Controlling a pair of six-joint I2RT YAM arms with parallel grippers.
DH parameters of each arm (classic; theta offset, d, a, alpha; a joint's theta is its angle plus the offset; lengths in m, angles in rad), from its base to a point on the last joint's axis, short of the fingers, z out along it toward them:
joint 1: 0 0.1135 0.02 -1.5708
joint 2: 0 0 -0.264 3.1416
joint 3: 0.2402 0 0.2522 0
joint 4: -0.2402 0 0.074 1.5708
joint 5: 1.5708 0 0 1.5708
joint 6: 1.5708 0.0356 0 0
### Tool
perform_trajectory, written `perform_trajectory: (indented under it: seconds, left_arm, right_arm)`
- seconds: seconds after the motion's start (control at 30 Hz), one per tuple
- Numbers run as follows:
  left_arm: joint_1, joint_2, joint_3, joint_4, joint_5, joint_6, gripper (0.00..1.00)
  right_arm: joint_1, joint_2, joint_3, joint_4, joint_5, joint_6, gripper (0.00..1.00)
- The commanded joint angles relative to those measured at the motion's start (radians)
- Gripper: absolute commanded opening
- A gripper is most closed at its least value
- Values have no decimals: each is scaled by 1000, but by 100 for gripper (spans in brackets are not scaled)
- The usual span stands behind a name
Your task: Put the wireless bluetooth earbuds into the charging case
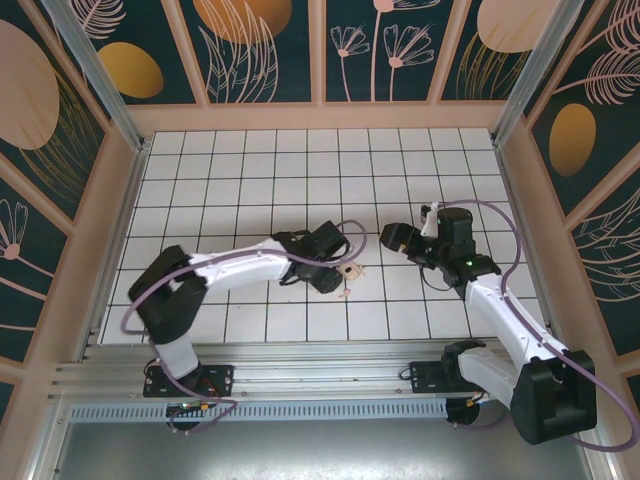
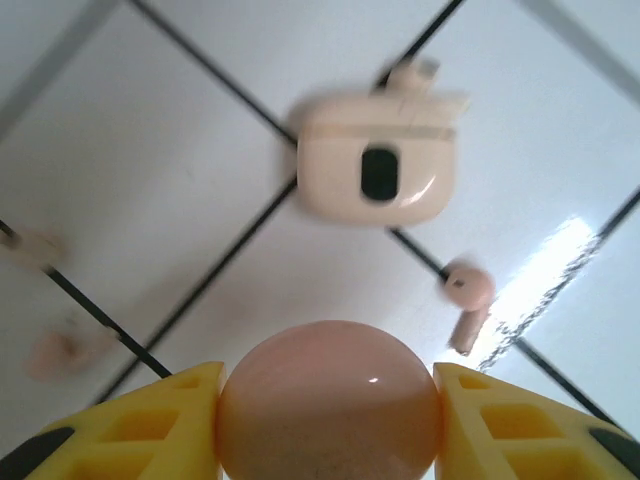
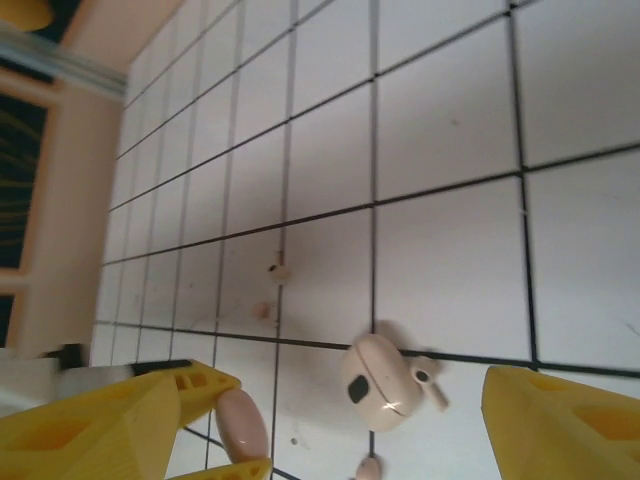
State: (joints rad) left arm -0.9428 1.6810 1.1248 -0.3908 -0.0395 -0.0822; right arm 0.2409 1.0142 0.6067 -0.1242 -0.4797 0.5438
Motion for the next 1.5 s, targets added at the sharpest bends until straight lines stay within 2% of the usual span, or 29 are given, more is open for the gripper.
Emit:
perform_trajectory:
  seconds: [0.0,0.13,0.27,0.43,0.57,0.87,1.47]
  left_arm:
    - [1,-105,-61,313,-21,172,42]
    - [0,-159,-110,450,-3,236,40]
    - [1,-191,-184,585,29,319,40]
    - [1,-177,-177,607,66,364,39]
    - [0,-169,-158,597,80,380,39]
    - [0,-168,-128,595,136,387,39]
    - [-1,-185,-112,595,185,373,39]
  right_arm:
    - [-19,-2,24,105,-100,-76,78]
    - [-47,-15,0,159,-150,-108,76]
    - [-111,-35,-34,230,-328,-134,74]
    - [-137,-82,-33,253,-504,-161,66]
    - [-136,-90,-33,215,-580,-196,60]
    - [-64,-35,16,153,-599,-254,53]
    - [26,123,100,131,-616,-320,49]
